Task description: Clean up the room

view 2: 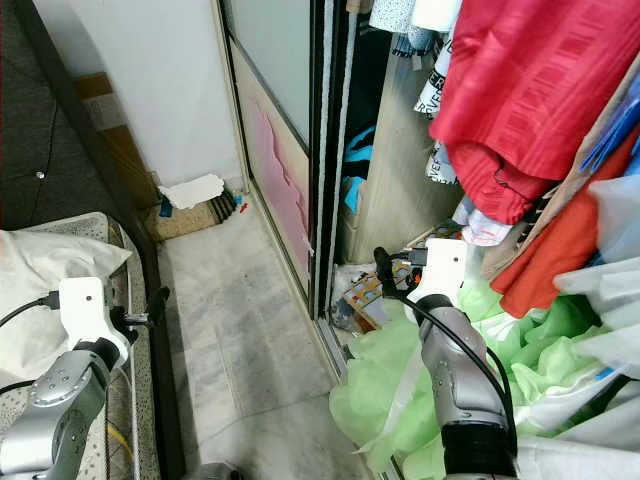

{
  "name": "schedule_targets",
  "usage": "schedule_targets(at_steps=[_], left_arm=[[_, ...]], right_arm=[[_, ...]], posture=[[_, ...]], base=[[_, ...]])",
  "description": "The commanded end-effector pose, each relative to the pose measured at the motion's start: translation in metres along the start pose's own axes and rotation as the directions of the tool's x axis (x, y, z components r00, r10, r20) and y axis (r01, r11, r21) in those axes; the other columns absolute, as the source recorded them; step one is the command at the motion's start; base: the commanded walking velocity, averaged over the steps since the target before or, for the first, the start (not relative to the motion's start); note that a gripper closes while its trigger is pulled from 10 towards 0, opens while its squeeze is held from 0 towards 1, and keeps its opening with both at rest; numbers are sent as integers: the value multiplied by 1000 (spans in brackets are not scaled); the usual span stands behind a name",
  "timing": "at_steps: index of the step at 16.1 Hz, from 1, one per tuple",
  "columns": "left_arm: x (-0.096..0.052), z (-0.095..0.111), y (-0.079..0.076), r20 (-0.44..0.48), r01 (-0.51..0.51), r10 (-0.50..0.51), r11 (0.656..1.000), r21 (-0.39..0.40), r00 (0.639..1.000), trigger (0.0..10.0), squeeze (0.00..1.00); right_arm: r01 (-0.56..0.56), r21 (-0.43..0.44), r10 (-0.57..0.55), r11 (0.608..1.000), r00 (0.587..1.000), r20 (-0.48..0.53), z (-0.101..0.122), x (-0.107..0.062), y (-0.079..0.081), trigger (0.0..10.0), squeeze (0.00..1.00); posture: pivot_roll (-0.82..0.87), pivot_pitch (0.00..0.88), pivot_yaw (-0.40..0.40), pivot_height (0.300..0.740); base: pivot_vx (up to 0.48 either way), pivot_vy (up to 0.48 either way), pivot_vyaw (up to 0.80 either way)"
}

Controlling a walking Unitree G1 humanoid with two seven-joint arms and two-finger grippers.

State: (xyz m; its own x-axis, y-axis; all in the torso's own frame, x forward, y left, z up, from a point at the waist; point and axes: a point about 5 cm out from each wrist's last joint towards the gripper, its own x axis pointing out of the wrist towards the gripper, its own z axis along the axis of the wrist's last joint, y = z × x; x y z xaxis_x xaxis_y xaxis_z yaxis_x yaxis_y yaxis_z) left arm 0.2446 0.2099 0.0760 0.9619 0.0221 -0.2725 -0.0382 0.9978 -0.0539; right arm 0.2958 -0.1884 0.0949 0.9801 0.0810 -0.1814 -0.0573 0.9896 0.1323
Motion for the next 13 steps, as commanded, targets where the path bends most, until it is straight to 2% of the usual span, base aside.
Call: schedule_targets(at_steps=[1, 2, 3, 4, 5, 6, 7, 8, 10, 11, 12, 13], left_arm=[[58, 93, -29, 274, -207, 172, 973, 103, 946, 10000, 0], [51, 73, -27, 246, -181, 146, 975, 129, 958, 10000, 0], [40, 48, -30, 199, -128, 98, 982, 142, 975, 10000, 0], [36, 46, -40, 205, -75, 44, 987, 144, 978, 10000, 0], [36, 48, -46, 216, -53, 19, 987, 152, 976, 10000, 0], [37, 48, -49, 225, -38, 5, 989, 142, 974, 10000, 0], [36, 49, -48, 230, -55, 22, 988, 142, 973, 10000, 0], [33, 51, -44, 240, -88, 48, 983, 160, 970, 10000, 0], [26, 45, -37, 252, -127, 70, 968, 217, 965, 10000, 0], [19, 34, -31, 227, -141, 90, 966, 219, 970, 10000, 0], [7, 26, -27, 203, -105, 60, 971, 217, 977, 10000, 0], [2, 25, -28, 203, -76, 28, 969, 236, 979, 10000, 0]], right_arm=[[-55, -22, 58, 998, 983, 174, 56, 51, 54, 10000, 0], [-66, -114, 83, 991, 984, 158, 41, 43, 60, 10000, 0], [-69, -189, 95, 980, 986, 135, 22, 32, 65, 10000, 0], [-25, -222, 59, 975, 987, 148, 21, 29, 55, 10000, 0], [-30, -196, 65, 980, 983, 172, 27, 31, 49, 10000, 0], [-32, -222, 79, 975, 976, 205, 30, 31, 47, 10000, 0], [-22, -215, 68, 976, 976, 206, 30, 31, 47, 10000, 0], [-29, -148, 54, 989, 984, 167, 27, 31, 48, 10000, 0], [-36, -222, 78, 974, 980, 184, 21, 26, 52, 10000, 0], [-16, -218, 54, 976, 984, 169, 13, 18, 48, 10000, 0], [15, -222, 23, 975, 986, 166, 10, 8, 39, 10000, 0], [25, -229, 16, 973, 984, 175, 13, 5, 34, 10000, 0]], posture=[[-10, 0, 5, 740], [25, 0, 21, 740], [25, 0, 15, 740], [18, 0, -4, 740], [10, 0, 0, 740], [14, 0, 10, 740], [10, 0, 21, 740], [7, 0, 27, 740], [2, 0, 30, 740], [0, 0, 29, 740], [-17, 0, 37, 740], [-21, 0, 42, 740]], base=[[0, 0, 0], [0, 0, 0], [0, 0, 0], [0, 0, 0], [0, 0, 0], [0, 0, 0], [0, 0, 0], [0, 0, 0], [0, 0, 0], [0, 0, 0], [0, 0, 0], [0, 0, 0]])
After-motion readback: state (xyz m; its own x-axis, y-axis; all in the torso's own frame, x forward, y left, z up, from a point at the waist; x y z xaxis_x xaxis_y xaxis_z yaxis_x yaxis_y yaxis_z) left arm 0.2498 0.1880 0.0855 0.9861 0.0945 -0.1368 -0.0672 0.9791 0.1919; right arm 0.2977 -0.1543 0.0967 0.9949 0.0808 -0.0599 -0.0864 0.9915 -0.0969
